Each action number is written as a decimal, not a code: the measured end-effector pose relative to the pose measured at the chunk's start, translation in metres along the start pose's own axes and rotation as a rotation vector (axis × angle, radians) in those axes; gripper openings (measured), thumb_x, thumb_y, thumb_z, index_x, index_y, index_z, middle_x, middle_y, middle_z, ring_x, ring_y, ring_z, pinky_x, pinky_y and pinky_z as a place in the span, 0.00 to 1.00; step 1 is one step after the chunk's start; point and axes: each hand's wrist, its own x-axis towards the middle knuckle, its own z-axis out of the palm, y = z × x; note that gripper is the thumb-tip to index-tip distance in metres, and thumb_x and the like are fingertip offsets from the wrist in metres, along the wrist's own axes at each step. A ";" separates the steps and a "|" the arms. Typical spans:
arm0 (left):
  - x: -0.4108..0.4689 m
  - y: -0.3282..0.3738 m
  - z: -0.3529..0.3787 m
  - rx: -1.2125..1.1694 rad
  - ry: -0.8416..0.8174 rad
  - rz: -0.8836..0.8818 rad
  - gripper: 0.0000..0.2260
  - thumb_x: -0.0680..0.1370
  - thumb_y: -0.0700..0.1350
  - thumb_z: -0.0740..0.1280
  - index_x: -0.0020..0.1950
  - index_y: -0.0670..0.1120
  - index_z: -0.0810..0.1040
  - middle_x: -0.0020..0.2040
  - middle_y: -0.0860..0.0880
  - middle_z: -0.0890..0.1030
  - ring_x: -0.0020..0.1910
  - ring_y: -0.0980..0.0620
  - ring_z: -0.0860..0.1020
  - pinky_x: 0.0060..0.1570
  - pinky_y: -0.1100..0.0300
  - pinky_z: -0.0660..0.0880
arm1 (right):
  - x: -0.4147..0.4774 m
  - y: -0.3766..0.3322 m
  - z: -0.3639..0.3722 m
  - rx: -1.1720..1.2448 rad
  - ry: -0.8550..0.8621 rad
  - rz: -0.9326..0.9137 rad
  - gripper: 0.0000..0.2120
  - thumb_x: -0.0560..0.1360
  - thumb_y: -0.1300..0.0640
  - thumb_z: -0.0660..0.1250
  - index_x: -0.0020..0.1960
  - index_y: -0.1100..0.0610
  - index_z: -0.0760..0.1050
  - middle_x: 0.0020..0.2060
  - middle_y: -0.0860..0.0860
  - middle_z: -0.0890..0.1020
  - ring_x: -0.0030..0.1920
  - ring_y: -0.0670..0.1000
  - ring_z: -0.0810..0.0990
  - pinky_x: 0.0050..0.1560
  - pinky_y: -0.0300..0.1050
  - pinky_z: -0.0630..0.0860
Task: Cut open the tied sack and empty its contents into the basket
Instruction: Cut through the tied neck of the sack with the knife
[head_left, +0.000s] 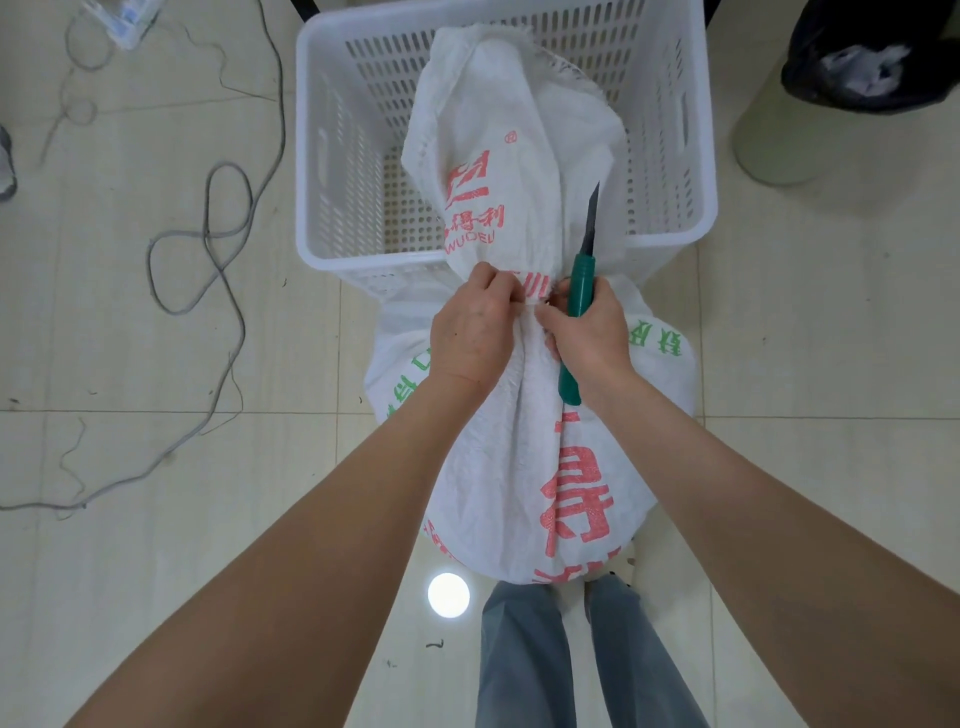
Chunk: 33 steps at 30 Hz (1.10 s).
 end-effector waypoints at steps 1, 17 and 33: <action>0.000 0.001 -0.001 0.001 -0.002 -0.013 0.06 0.78 0.38 0.61 0.48 0.38 0.77 0.49 0.42 0.77 0.38 0.42 0.76 0.33 0.52 0.74 | -0.006 -0.001 -0.004 -0.006 0.003 -0.028 0.09 0.75 0.55 0.68 0.52 0.56 0.72 0.43 0.54 0.79 0.35 0.49 0.77 0.35 0.42 0.77; -0.003 0.000 -0.006 -0.008 -0.019 -0.039 0.06 0.78 0.38 0.61 0.49 0.38 0.77 0.50 0.42 0.76 0.37 0.42 0.75 0.32 0.55 0.68 | -0.073 0.034 -0.036 -0.279 -0.382 0.132 0.11 0.80 0.51 0.60 0.40 0.54 0.69 0.29 0.52 0.76 0.24 0.47 0.70 0.28 0.38 0.71; -0.002 0.000 -0.007 -0.011 -0.023 -0.049 0.06 0.79 0.40 0.61 0.50 0.39 0.76 0.50 0.42 0.76 0.38 0.43 0.75 0.33 0.55 0.69 | -0.073 0.015 -0.040 -0.063 -0.490 0.271 0.14 0.79 0.53 0.61 0.56 0.64 0.73 0.26 0.52 0.75 0.24 0.48 0.69 0.27 0.41 0.71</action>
